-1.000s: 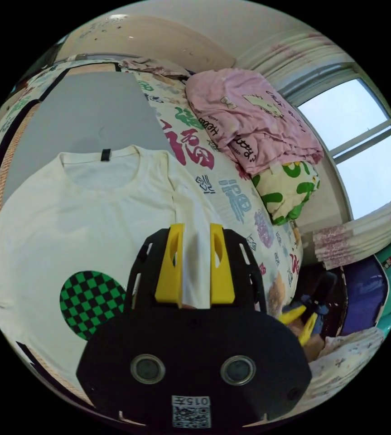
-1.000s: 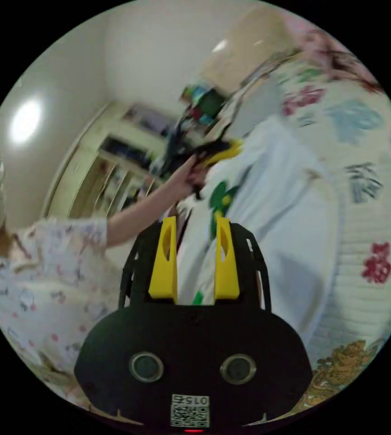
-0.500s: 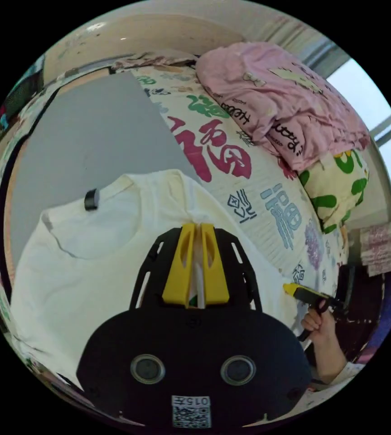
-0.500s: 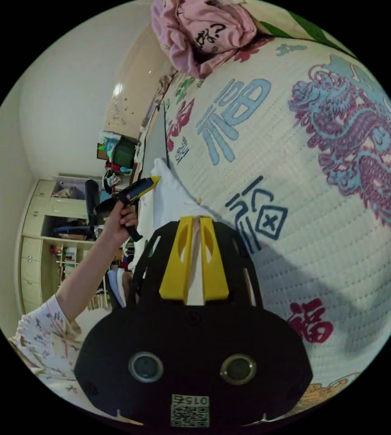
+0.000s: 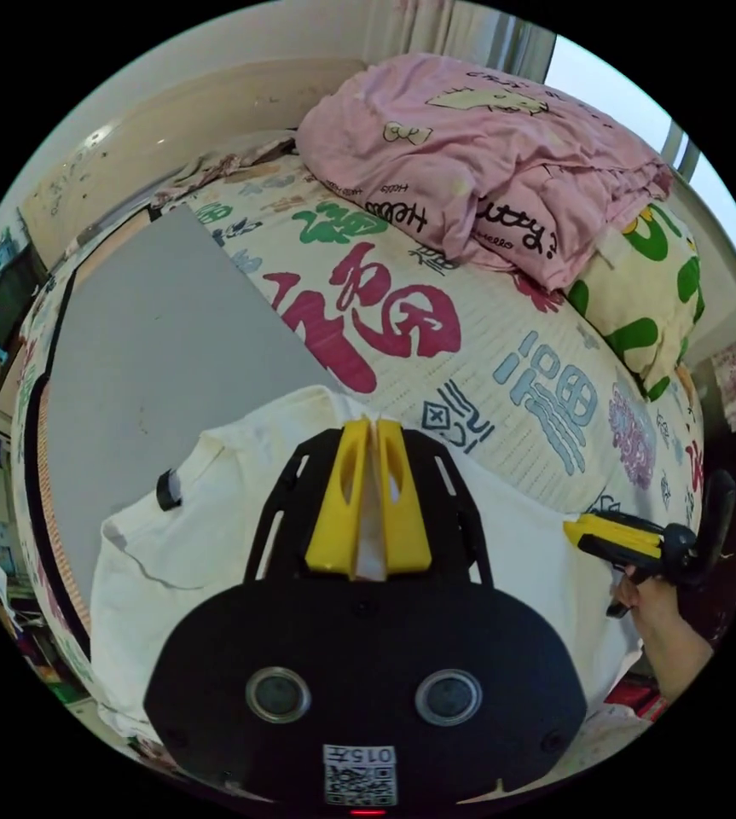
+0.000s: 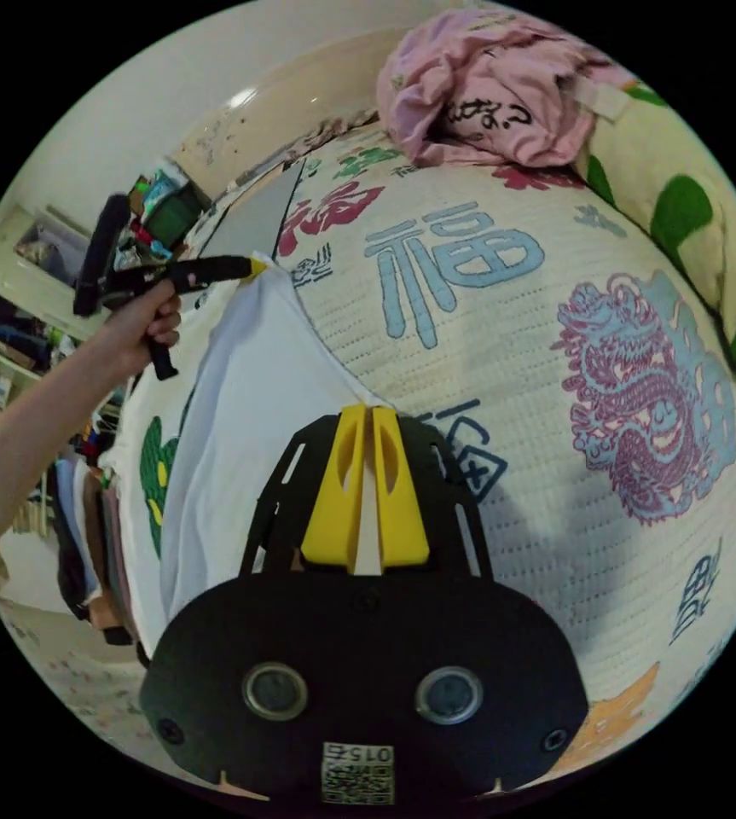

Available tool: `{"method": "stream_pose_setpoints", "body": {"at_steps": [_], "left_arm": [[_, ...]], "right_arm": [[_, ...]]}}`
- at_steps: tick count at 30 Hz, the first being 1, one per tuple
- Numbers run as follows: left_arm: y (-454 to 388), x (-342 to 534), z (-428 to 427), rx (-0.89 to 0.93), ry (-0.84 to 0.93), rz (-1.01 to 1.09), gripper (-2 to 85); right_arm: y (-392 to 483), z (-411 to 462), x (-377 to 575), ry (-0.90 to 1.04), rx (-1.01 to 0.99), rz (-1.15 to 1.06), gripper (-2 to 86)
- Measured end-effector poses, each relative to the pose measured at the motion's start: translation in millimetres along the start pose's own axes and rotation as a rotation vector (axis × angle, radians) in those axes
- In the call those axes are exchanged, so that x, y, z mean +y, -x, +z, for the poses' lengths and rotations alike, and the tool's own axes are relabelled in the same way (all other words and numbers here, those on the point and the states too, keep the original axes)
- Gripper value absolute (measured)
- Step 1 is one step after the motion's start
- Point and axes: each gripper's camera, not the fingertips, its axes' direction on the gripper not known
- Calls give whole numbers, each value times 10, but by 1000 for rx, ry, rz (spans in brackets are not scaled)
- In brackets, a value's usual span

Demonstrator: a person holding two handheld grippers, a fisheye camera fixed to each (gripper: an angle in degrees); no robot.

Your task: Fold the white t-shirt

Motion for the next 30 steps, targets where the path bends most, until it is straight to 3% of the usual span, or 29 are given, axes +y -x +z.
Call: {"method": "stream_pose_setpoints", "body": {"at_steps": [5,7,11,16,18,22,27,30], "left_arm": [[365,846,-651,18,-156,-118,58],[438,1667,-1006,55,-203,-116,66],[469,3066,-1379,214,-167,-170,71],[283,4718,-1603,384,-51,-312,92],[233,5023,-1594,437,-50,-351,97],[194,5138,-1466,530,-57,-331,101],[192,4892,-1244,536,-53,-250,100],[215,4830,-1020,521,52,-206,69]], "right_arm": [[-375,-70,-173,37,-80,34,2],[-527,-110,-261,65,-101,41,1],[-940,-276,-328,77,-178,91,14],[-1649,-783,106,69,-513,206,92],[-1745,-1314,682,-27,-464,178,104],[-1707,-1651,1659,0,-569,144,123],[-1442,-1380,2851,233,-524,49,132],[-1491,-1108,3211,331,-546,45,109]]}}
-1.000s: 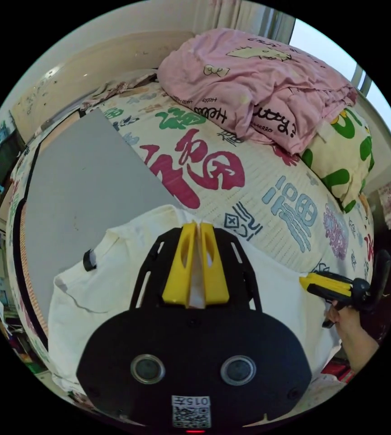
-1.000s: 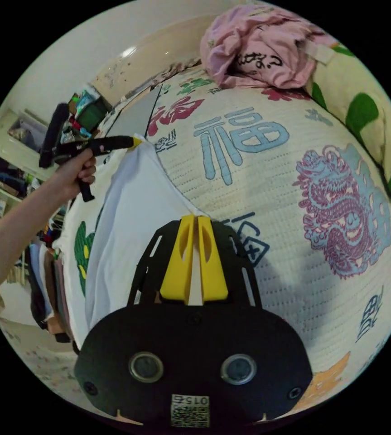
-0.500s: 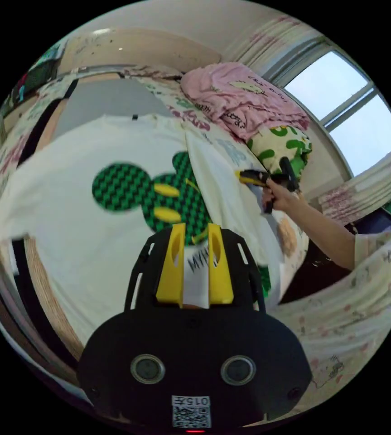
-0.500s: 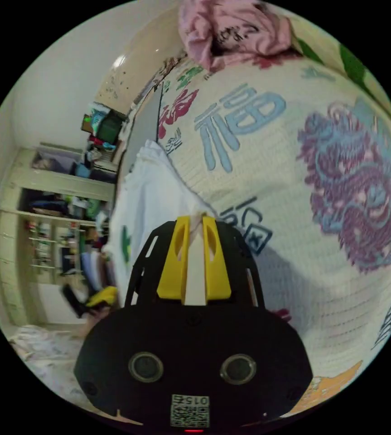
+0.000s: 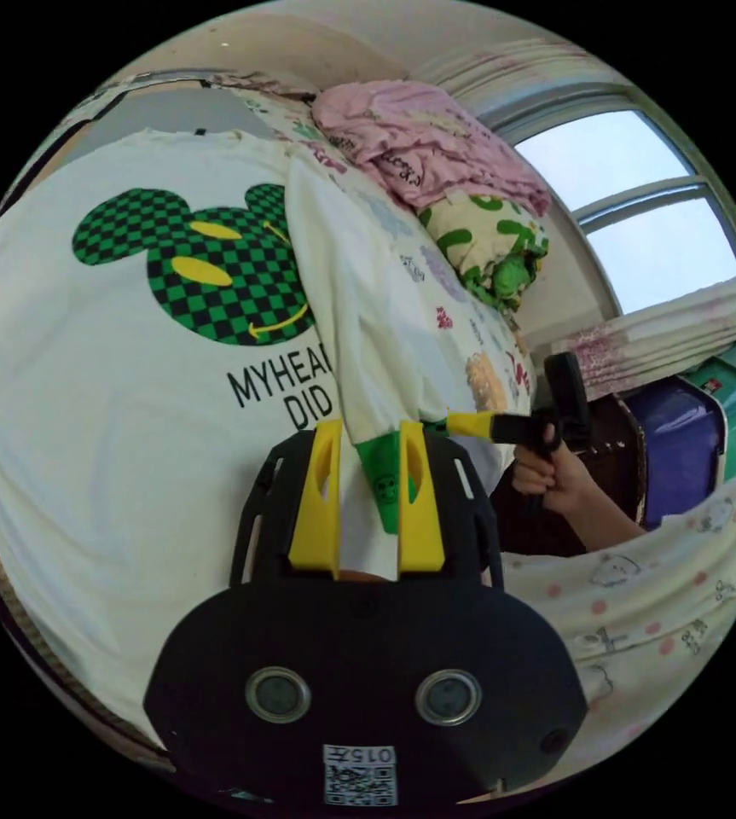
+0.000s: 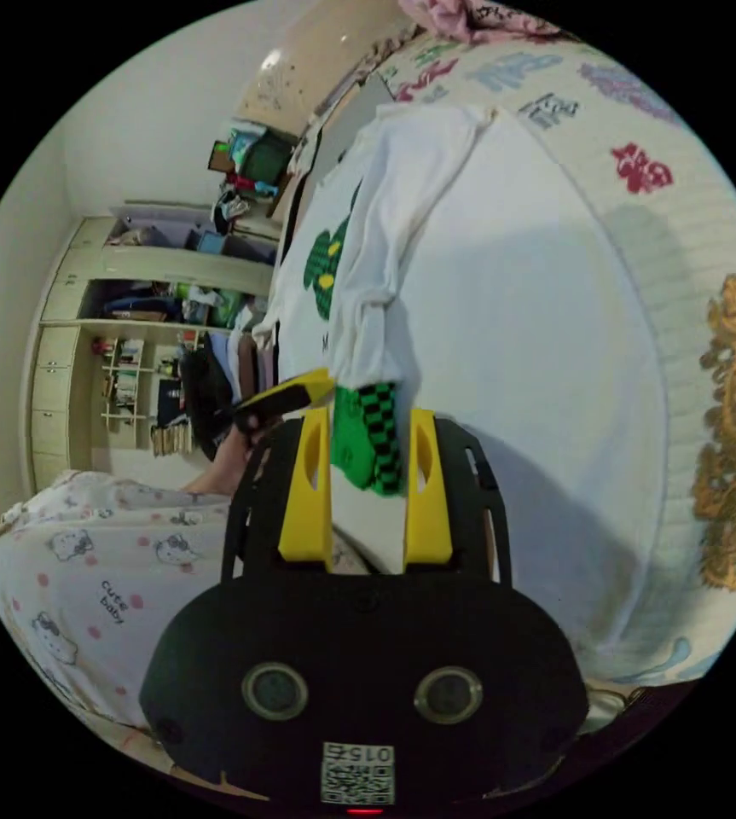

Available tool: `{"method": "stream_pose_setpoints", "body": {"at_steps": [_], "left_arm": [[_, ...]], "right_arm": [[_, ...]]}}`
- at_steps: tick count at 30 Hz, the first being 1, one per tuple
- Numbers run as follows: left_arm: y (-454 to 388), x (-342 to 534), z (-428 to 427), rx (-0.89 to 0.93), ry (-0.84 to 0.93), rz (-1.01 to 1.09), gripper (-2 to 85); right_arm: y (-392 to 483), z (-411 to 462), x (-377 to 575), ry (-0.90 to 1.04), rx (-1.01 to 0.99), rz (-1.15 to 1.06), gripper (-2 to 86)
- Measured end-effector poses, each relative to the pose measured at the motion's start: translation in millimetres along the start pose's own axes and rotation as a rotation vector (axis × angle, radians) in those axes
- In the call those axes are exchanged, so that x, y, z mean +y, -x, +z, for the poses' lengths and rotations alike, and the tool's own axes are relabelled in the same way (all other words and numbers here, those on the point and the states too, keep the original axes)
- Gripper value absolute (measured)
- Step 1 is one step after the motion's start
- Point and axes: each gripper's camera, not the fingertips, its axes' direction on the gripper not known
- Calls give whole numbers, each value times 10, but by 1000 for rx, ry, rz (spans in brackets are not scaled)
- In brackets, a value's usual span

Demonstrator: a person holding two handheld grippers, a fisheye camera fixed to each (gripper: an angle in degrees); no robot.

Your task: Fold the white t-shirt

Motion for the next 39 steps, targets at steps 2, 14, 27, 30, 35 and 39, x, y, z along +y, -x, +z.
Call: {"method": "stream_pose_setpoints", "body": {"at_steps": [2,14,27,30,35,39], "left_arm": [[54,15,-96,-12,13,-4,33],[646,546,-1528,-197,-41,-105,-6],[901,1197,-2053,-157,-102,-38,-1],[999,1419,-2427,-174,-220,-66,13],[1400,1597,-3455,-330,-436,-187,65],[1891,1643,-4338,-403,-635,-428,110]], "right_arm": [[-79,113,89,46,67,17,61],[-758,1175,385,205,49,-54,13],[-1520,1179,1158,212,303,-303,69],[-1481,1298,1274,135,355,-438,63],[-1757,2033,1224,193,416,-500,43],[-2216,2754,1283,320,551,-502,15]]}}
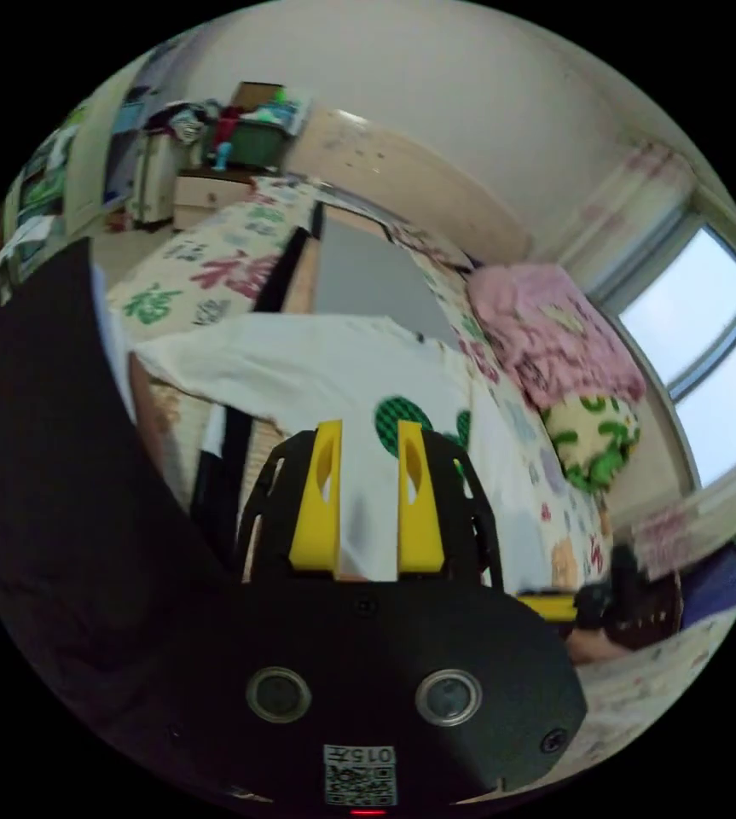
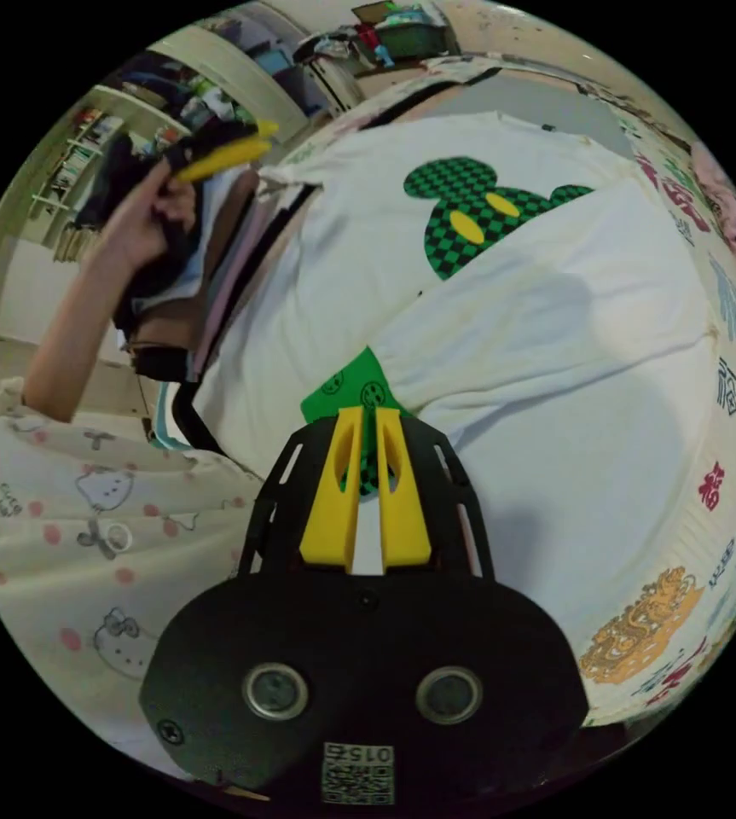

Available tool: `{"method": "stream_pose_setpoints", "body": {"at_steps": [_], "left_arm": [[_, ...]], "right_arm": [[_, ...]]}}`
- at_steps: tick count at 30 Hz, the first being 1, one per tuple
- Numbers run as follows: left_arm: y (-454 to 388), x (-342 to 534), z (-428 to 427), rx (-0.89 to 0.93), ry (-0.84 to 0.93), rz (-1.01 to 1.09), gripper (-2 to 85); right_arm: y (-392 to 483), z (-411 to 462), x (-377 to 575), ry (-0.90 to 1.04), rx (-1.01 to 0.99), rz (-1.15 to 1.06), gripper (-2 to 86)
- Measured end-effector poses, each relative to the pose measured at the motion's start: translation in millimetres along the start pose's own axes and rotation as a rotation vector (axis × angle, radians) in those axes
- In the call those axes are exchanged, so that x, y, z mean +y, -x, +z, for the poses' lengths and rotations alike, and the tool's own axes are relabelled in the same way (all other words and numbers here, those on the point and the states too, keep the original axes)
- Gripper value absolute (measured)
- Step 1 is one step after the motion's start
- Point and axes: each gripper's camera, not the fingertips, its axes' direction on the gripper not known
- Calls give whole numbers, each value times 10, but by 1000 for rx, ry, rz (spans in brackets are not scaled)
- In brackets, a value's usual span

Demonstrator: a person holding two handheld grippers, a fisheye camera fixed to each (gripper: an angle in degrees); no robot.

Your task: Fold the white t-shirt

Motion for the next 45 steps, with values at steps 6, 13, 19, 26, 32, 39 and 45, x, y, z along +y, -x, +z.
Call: {"method": "stream_pose_setpoints", "body": {"at_steps": [6,13,19,26,32,39,45], "left_arm": [[693,-540,18,-226,-156,-416,130],[881,-636,391,-572,-141,-568,80],[834,-890,675,-638,20,-602,56],[62,-1038,365,-489,-245,-549,11],[-2878,-480,0,-329,-423,683,4],[-3966,964,891,-175,45,1216,9],[-4040,841,999,-220,94,1077,28]], "right_arm": [[-168,489,66,19,44,-18,-4],[-445,750,59,27,32,-16,-5],[-697,837,-38,39,12,-32,-6],[-1099,792,-205,24,-76,-6,-6],[-1349,692,-452,37,-127,24,-3],[-1757,189,-671,-30,-283,73,48],[-2538,-942,-1147,-368,-214,179,95]]}}
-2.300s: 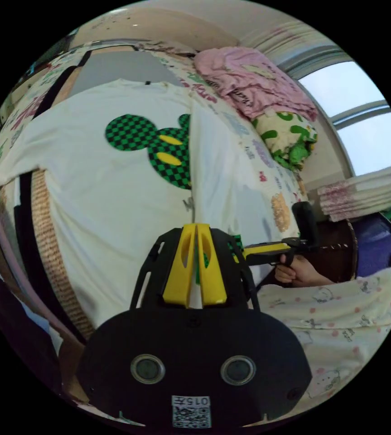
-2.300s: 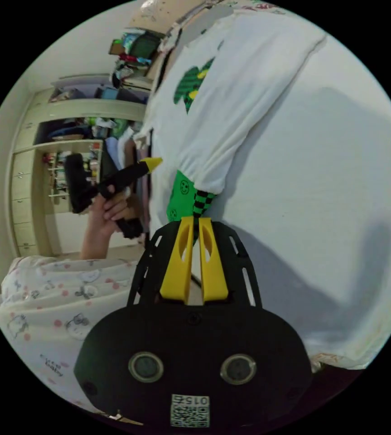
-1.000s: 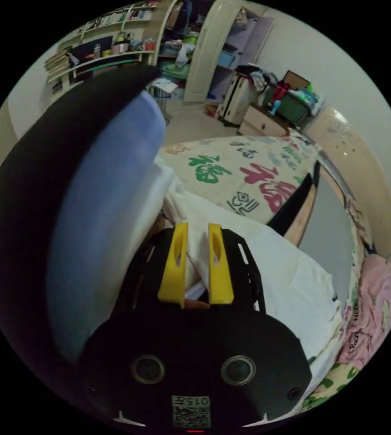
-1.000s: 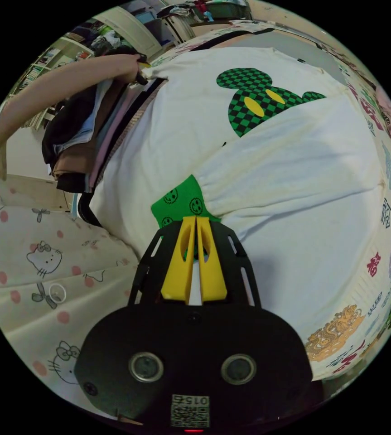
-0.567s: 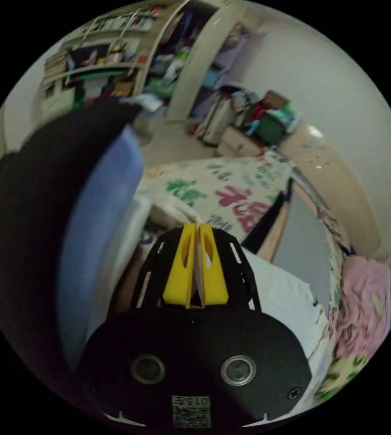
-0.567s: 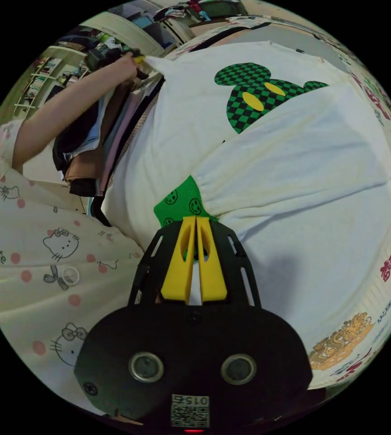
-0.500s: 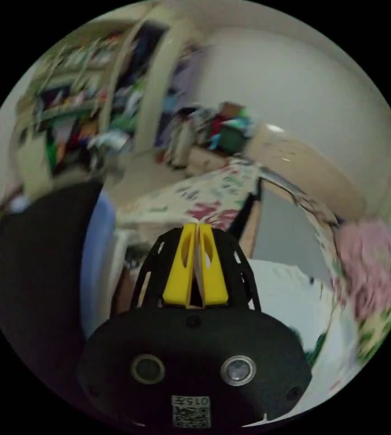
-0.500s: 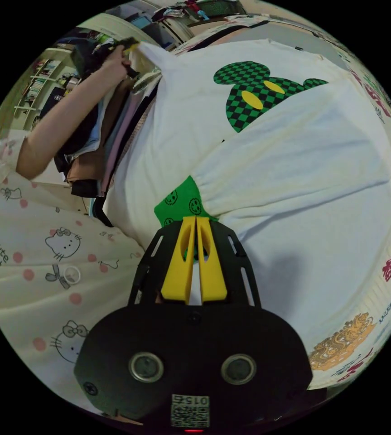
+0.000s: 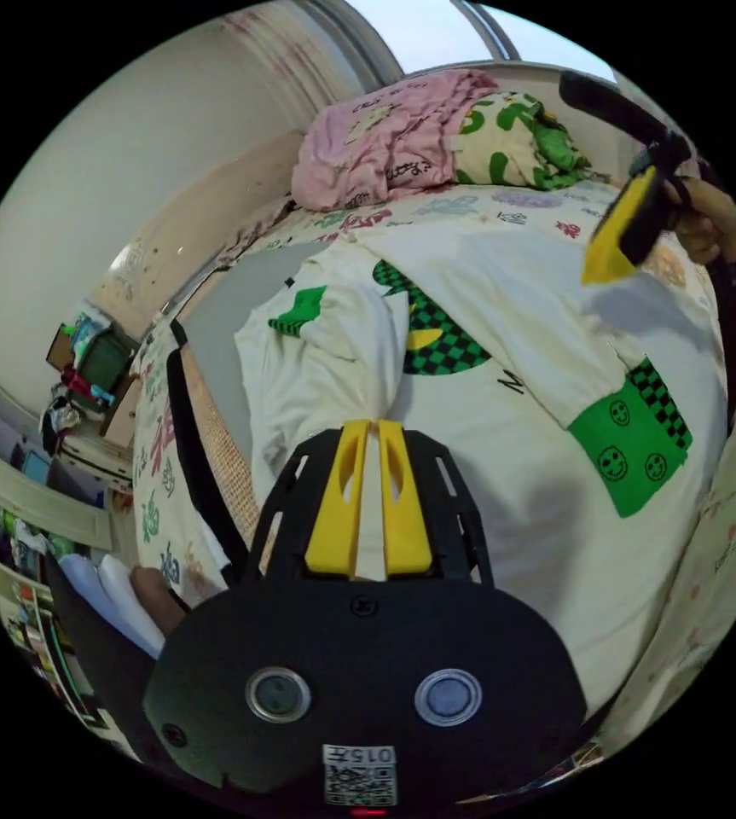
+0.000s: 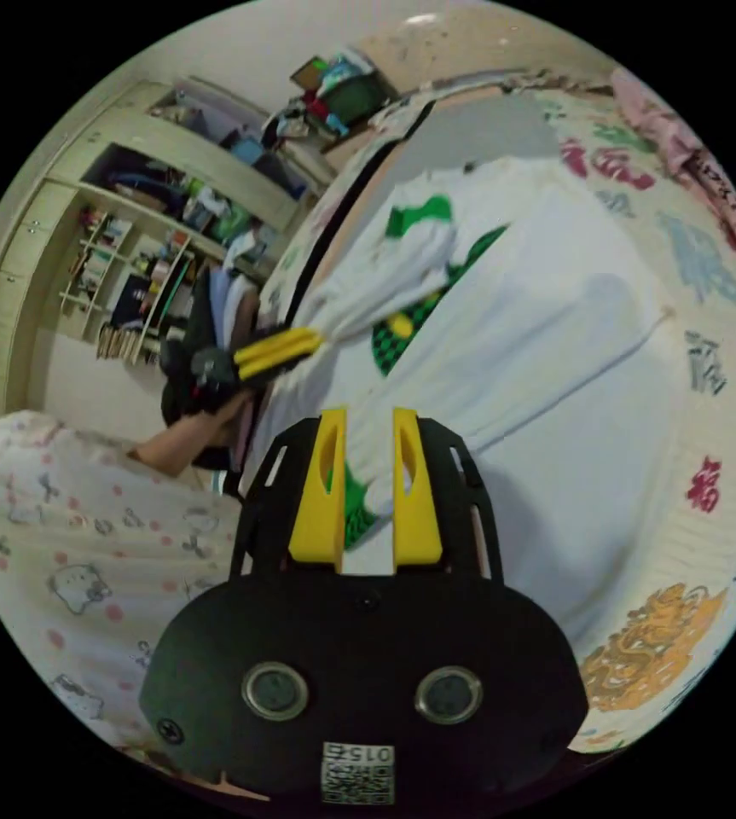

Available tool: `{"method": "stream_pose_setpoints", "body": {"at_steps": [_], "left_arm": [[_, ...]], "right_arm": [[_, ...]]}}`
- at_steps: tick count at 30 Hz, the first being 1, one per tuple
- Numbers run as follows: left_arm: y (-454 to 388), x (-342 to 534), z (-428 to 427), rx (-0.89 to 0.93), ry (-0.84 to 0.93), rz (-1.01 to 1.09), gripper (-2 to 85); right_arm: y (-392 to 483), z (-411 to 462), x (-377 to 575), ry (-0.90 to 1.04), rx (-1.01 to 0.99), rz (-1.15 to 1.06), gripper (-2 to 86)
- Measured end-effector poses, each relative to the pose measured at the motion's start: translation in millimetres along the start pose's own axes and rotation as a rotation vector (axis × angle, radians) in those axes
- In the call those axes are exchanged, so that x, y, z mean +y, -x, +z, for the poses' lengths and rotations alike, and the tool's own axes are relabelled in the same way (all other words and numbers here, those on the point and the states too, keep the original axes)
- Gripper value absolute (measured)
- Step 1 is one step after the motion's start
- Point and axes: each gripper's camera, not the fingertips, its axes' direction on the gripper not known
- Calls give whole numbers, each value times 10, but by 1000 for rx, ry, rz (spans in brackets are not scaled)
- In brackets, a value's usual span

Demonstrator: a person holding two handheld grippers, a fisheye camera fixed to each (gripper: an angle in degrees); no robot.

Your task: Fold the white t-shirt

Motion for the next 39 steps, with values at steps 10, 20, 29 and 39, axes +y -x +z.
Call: {"method": "stream_pose_setpoints", "body": {"at_steps": [10,20,29,39], "left_arm": [[693,-59,253,-114,53,-374,78],[844,442,935,0,61,-530,17],[818,834,983,51,35,-577,6],[653,1252,987,64,20,-587,12]], "right_arm": [[587,1230,-2819,32,79,-149,126],[637,2478,-3920,222,275,-137,32],[295,-109,-1149,-222,192,140,13],[243,-289,-221,-37,179,269,77]]}}
